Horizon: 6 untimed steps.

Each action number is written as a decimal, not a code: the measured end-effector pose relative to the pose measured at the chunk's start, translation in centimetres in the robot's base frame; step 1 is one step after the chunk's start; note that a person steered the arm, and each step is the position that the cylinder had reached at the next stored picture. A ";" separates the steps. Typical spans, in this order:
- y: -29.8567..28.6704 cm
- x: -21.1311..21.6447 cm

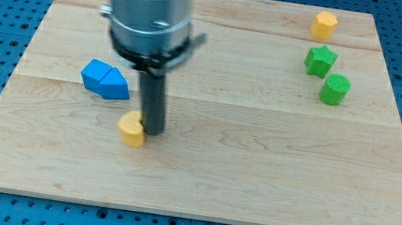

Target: Push the yellow heart close to blue blocks

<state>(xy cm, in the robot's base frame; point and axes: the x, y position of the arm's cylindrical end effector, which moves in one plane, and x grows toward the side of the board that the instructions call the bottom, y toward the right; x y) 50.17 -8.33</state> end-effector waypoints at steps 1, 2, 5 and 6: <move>0.3 2.5; -2.4 4.1; 8.1 -1.3; 17.2 -9.1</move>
